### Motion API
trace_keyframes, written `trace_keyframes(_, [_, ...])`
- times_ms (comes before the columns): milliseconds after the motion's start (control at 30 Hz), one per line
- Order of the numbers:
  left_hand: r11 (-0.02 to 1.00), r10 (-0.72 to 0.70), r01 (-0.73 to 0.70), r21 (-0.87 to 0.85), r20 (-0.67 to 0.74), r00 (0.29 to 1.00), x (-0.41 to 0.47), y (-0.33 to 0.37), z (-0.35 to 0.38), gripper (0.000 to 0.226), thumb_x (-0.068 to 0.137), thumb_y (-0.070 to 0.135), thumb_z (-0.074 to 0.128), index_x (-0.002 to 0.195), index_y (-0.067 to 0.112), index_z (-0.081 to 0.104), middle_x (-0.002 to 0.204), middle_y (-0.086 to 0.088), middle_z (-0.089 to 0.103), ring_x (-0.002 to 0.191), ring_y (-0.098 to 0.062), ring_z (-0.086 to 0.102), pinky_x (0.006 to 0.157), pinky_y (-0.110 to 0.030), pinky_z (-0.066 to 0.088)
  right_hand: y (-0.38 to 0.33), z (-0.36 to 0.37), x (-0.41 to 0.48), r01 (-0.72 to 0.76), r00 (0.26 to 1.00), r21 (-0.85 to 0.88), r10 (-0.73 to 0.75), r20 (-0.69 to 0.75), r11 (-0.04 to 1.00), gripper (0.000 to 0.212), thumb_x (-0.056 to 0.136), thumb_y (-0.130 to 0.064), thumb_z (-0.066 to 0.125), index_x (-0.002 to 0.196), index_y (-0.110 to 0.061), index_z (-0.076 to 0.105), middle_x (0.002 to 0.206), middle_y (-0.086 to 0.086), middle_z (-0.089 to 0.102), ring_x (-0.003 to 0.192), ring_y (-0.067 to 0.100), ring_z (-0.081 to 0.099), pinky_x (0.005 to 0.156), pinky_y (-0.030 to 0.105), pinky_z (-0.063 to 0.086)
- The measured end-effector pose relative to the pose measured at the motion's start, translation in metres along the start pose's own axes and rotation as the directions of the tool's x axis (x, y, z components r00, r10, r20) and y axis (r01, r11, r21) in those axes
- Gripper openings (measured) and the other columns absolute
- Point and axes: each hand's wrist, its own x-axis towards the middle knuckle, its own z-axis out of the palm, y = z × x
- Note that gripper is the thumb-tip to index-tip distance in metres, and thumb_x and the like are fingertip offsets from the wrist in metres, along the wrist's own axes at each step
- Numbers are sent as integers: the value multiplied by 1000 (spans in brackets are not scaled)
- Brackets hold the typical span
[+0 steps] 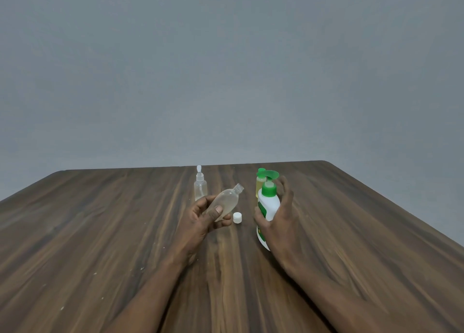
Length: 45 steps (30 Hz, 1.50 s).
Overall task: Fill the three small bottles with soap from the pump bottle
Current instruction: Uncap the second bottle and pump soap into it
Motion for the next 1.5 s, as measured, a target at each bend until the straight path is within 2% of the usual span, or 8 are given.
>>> trace_keyframes(167, [998, 37, -39, -40, -43, 998, 0, 5, 5, 40, 78, 25, 78, 116, 15, 69, 109, -10, 74, 93, -32, 74, 79, -36, 61, -15, -17, 22, 256, 966, -67, -258, -30, 964, 96, 77, -22, 82, 154, -15, 25, 156, -1, 33, 136, 1, 37, 103, 6, 29])
trace_keyframes(333, [997, 72, -73, -19, -50, 996, -1, 7, 12, 43, 81, 19, 73, 122, 11, 67, 114, -14, 73, 92, -37, 74, 82, -41, 61, -1, -24, 42, 444, 894, -165, -424, 143, 881, 74, 83, -34, 67, 148, -12, 38, 148, -6, 43, 135, 10, 43, 108, 35, 42])
trace_keyframes(533, [996, 84, -83, 21, -32, 996, -4, 8, 22, 30, 85, 14, 75, 114, 13, 72, 112, -11, 75, 85, -33, 74, 74, -34, 62, 4, -21, 41, 473, 880, -164, -456, 133, 866, 75, 84, -27, 70, 149, -14, 35, 138, -4, 49, 122, 13, 53, 98, 32, 49])
trace_keyframes(667, [995, 99, -98, 18, -32, 995, -5, 9, 28, 23, 84, 14, 76, 105, 25, 78, 109, -7, 76, 84, -31, 75, 74, -32, 61, 4, -21, 42, 494, 869, -162, -477, 135, 854, 69, 83, -21, 71, 144, -8, 43, 144, -2, 42, 133, 16, 47, 101, 39, 49])
trace_keyframes(933, [994, 113, -113, 5, -43, 993, -1, 11, 26, 29, 84, 15, 70, 110, 26, 76, 116, -11, 74, 91, -39, 74, 81, -39, 63, 3, -16, 38, 460, 886, -152, -441, 139, 875, 73, 80, -18, 67, 148, -12, 38, 145, -5, 41, 126, 11, 50, 95, 30, 51])
trace_keyframes(1133, [994, 94, -94, 58, 1, 996, 7, 17, 28, 38, 82, 16, 73, 120, 13, 70, 111, -12, 75, 94, -40, 73, 88, -48, 60, 3, -16, 39, 464, 883, -114, -447, 146, 879, 68, 80, -15, 67, 144, -9, 43, 144, -4, 41, 130, 13, 47, 99, 40, 49])
trace_keyframes(1300, [988, 97, -105, 112, 74, 992, 16, 33, 27, 36, 84, 10, 70, 120, 10, 69, 107, -12, 76, 87, -36, 74, 81, -39, 62, 3, -18, 40, 463, 881, -92, -445, 162, 882, 74, 79, -9, 71, 146, -10, 40, 153, -7, 36, 137, 12, 43, 103, 39, 48])
trace_keyframes(1500, [993, 120, -120, -6, 5, 993, 14, 27, 22, 34, 82, 5, 76, 115, 13, 72, 114, -15, 73, 87, -36, 74, 78, -32, 60, 3, -17, 40, 461, 880, -82, -444, 168, 883, 68, 80, -16, 65, 143, -13, 42, 147, -4, 42, 135, 12, 44, 104, 35, 45])
